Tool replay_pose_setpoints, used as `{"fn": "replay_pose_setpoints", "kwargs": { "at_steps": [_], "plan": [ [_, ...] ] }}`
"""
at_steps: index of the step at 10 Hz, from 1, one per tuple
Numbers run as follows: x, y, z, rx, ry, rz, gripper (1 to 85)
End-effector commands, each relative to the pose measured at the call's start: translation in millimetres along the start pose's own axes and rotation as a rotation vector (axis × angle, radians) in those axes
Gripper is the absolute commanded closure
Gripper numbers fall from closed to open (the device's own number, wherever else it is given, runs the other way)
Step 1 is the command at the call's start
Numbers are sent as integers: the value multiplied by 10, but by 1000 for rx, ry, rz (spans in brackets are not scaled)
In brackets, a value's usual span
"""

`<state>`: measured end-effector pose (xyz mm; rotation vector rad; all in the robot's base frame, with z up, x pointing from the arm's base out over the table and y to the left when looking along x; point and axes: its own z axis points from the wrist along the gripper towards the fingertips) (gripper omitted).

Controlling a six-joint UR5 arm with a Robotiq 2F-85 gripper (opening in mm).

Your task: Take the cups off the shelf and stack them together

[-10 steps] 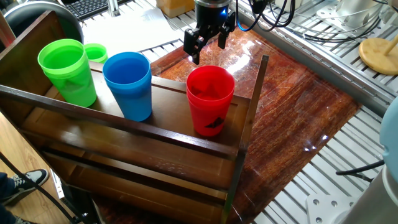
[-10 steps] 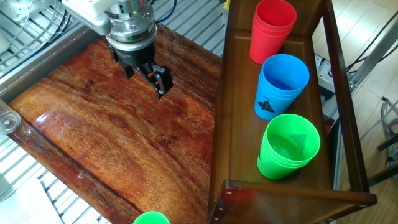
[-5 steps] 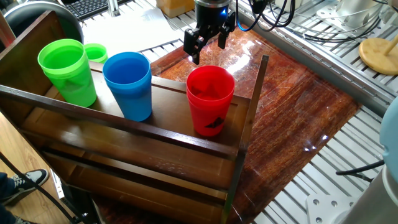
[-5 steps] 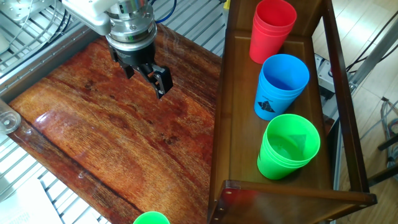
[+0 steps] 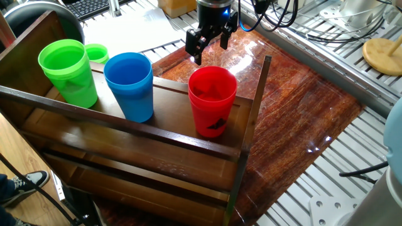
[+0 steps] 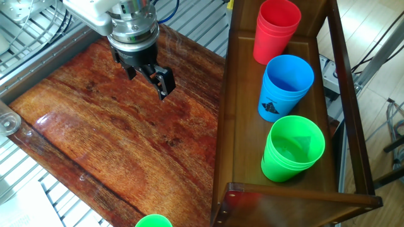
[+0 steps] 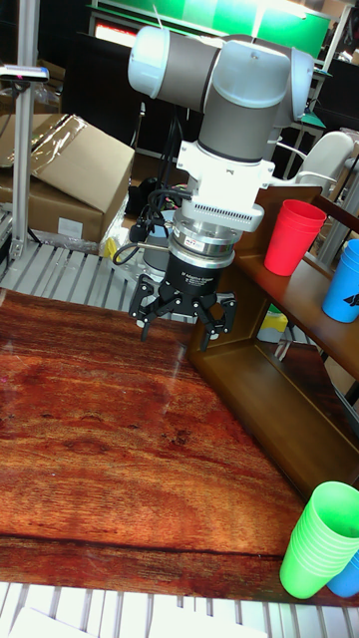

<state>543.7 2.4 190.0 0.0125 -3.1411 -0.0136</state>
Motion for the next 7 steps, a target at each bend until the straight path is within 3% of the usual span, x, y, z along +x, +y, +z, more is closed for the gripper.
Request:
{"fn": "replay_pose_setpoints", "kwargs": {
  "at_steps": [1, 2, 7],
  "plan": [
    [517, 101, -53, -37, 199, -64, 17],
    [508, 102, -48, -32, 197, -61, 843],
    [510, 98, -45, -32, 196, -62, 843]
  ]
}}
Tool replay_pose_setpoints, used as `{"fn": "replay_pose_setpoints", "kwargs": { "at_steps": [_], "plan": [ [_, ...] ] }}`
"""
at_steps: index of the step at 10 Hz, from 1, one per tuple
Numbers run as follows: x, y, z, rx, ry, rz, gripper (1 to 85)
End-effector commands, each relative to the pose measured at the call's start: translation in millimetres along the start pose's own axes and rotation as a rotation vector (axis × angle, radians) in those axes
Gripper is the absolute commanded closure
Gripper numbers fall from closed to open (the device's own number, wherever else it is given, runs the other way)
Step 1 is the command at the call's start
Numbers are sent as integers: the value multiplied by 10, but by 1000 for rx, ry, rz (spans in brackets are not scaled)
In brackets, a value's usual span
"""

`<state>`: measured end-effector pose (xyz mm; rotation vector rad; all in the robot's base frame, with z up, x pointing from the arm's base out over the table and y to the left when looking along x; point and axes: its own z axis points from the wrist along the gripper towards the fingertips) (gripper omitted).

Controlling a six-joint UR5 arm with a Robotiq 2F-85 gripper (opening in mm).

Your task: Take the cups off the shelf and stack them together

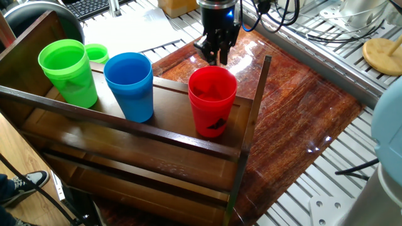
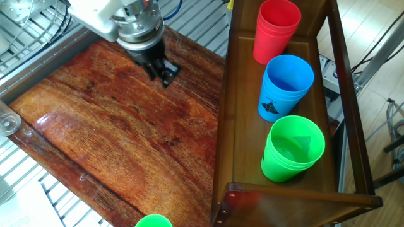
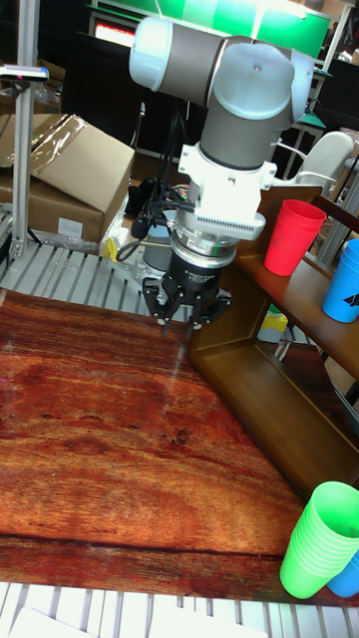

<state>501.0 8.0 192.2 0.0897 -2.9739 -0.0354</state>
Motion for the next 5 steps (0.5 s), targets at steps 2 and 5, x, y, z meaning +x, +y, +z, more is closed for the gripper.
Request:
{"fn": "replay_pose_setpoints", "kwargs": {
  "at_steps": [2, 5],
  "plan": [
    [85, 43, -10, -16, 30, -14, 843],
    [17, 6, -133, 8, -9, -13, 843]
  ]
}}
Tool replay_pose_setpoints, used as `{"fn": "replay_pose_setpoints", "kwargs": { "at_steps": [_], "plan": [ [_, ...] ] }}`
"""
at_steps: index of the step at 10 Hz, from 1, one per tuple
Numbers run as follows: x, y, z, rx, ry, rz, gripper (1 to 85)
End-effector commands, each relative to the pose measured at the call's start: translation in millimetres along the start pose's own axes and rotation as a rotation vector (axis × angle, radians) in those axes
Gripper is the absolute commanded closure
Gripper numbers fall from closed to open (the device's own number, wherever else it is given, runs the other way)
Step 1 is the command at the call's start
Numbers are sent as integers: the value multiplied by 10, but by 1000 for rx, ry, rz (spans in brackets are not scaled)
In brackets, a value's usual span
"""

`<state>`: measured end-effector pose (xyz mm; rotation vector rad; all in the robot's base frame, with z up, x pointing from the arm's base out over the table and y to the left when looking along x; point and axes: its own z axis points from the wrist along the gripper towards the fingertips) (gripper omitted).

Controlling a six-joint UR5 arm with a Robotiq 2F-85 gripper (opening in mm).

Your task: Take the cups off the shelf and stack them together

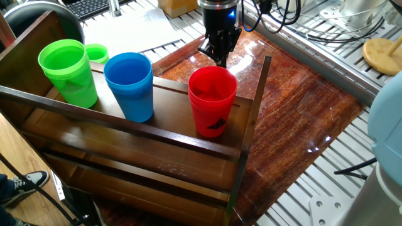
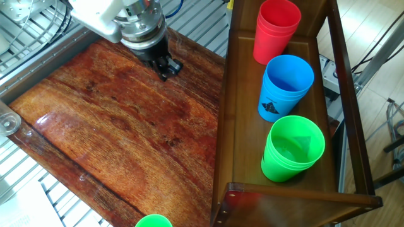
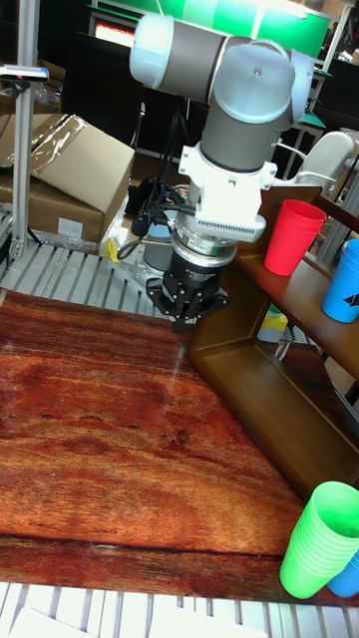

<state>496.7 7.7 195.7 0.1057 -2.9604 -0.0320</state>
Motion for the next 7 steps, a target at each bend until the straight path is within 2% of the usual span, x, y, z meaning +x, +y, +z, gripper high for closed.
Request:
{"fn": "replay_pose_setpoints", "kwargs": {
  "at_steps": [1, 3, 4, 5, 7],
  "plan": [
    [-22, 24, -288, 25, -26, -13, 843],
    [85, 266, -822, 39, -50, -49, 843],
    [131, 366, -1008, 54, -71, -75, 843],
    [159, 514, -1138, 47, -92, -88, 843],
    [180, 801, -1275, 2, -128, -124, 843]
  ]
}}
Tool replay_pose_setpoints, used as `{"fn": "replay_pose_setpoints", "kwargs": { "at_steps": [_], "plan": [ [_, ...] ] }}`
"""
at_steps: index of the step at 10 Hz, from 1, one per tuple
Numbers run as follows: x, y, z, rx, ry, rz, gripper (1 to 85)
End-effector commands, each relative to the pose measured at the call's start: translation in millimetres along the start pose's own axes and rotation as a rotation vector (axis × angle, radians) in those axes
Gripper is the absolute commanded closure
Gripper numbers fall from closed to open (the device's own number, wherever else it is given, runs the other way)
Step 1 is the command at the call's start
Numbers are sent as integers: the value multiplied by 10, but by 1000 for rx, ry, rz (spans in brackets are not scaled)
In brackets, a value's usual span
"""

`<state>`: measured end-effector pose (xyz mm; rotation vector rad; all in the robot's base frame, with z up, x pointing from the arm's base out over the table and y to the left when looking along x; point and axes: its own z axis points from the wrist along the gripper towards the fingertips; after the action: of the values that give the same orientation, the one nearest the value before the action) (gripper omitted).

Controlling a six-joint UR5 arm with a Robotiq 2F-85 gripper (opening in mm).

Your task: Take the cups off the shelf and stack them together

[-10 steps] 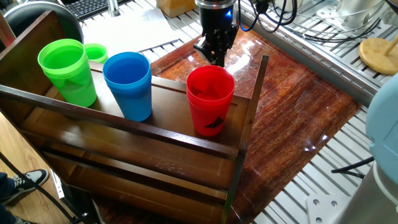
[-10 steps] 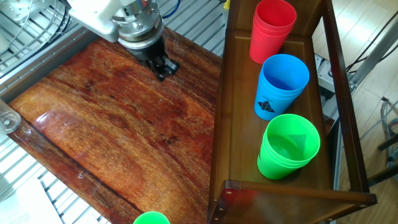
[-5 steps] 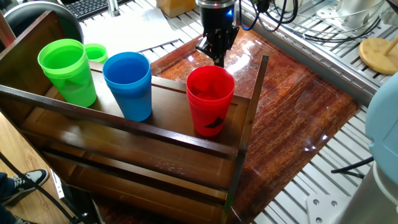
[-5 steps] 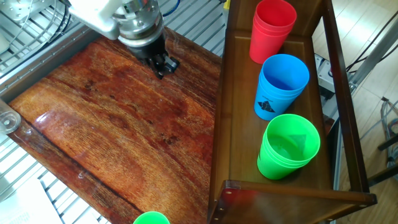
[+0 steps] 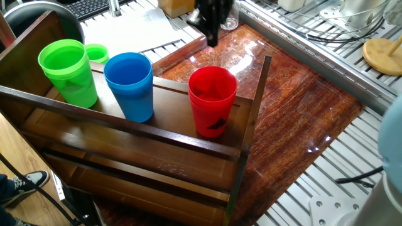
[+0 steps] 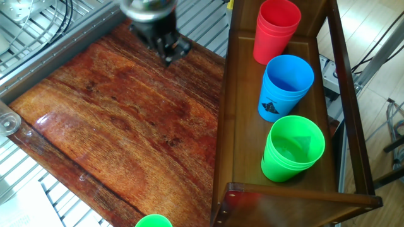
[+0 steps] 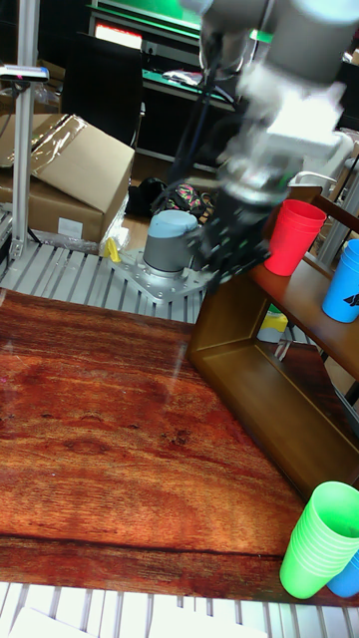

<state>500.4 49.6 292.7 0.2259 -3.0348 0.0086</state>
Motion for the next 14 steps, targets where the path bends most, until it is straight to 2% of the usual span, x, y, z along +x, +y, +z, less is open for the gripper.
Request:
{"fn": "replay_pose_setpoints", "kwargs": {
  "at_steps": [1, 3, 6, 9, 11, 12, 14],
  "plan": [
    [-8, 414, -343, -53, -65, -74, 843],
    [14, 493, -320, -102, -60, -91, 843],
    [52, 609, -361, -130, -62, -87, 843],
    [-25, 656, -350, -139, -78, -94, 843],
    [-16, 654, -384, -148, -97, -89, 843],
    [-11, 589, -380, -125, -104, -90, 843],
    [-43, 593, -366, -122, -105, -91, 843]
  ]
}}
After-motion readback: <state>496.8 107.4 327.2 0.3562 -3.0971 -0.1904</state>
